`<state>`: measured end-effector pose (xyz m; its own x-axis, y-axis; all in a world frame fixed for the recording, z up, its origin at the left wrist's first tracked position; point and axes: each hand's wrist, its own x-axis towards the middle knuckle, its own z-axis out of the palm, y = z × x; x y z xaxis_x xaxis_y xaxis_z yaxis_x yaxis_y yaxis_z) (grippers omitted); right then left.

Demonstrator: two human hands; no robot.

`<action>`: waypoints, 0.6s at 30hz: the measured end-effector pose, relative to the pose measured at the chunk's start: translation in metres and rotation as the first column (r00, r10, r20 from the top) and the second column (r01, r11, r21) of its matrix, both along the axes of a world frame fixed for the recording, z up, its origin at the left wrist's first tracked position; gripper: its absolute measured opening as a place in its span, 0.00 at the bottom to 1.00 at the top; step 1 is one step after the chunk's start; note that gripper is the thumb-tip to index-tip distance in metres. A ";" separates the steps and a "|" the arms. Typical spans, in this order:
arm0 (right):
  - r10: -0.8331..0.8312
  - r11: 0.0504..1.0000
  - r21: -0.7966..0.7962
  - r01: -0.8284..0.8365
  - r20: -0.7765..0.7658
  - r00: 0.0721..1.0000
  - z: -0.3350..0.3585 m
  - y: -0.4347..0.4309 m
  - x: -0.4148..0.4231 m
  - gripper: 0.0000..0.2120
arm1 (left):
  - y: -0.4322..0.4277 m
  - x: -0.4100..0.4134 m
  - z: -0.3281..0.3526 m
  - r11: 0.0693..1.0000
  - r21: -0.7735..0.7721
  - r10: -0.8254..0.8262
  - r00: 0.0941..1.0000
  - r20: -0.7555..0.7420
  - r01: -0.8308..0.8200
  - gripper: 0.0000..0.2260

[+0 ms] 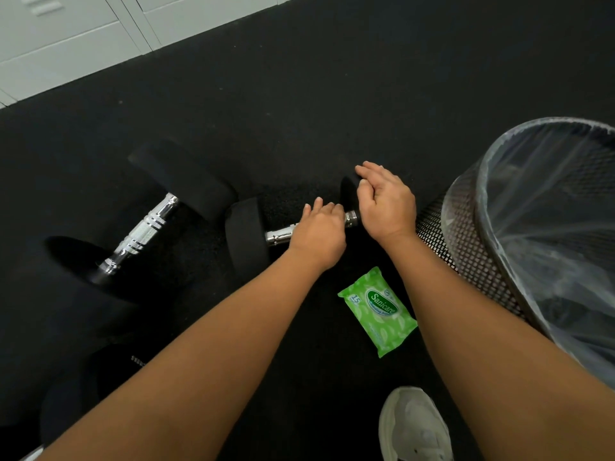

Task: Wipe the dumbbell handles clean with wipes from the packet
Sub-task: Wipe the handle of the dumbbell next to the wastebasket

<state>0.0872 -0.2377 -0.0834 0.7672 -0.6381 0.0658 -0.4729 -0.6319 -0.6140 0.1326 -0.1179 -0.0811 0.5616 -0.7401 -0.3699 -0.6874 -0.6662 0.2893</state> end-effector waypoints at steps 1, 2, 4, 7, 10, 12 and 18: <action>0.000 1.000 -0.001 0.000 0.002 1.000 0.000 0.000 0.000 0.18 | -0.005 -0.001 0.001 1.000 -0.009 0.013 1.000 -0.018 -0.013 0.23; -0.002 1.000 -0.003 0.002 0.003 1.000 0.000 -0.001 0.000 0.18 | -0.007 -0.004 0.001 1.000 -0.015 0.008 1.000 0.000 -0.008 0.23; -0.003 1.000 -0.006 0.003 0.001 1.000 0.000 -0.001 0.000 0.19 | -0.003 -0.017 -0.003 0.999 -0.023 -0.027 0.997 0.077 0.029 0.25; -0.002 1.000 0.002 0.002 0.001 1.000 -0.001 -0.001 0.000 0.19 | 0.017 -0.031 -0.012 0.991 -0.023 -0.127 0.973 0.194 0.134 0.25; -0.002 1.000 0.028 0.002 0.006 1.000 -0.001 -0.002 -0.001 0.19 | 0.029 -0.026 -0.012 0.984 0.002 -0.176 0.963 0.206 0.179 0.25; -0.002 0.999 0.046 0.001 0.005 1.000 0.000 -0.002 -0.001 0.19 | 0.024 -0.013 -0.010 0.987 0.002 -0.161 0.974 0.162 0.162 0.26; 0.024 0.998 0.050 -0.023 -0.031 0.999 0.002 -0.005 0.002 0.20 | -0.003 0.007 -0.006 0.989 -0.014 -0.147 0.989 0.028 0.147 0.25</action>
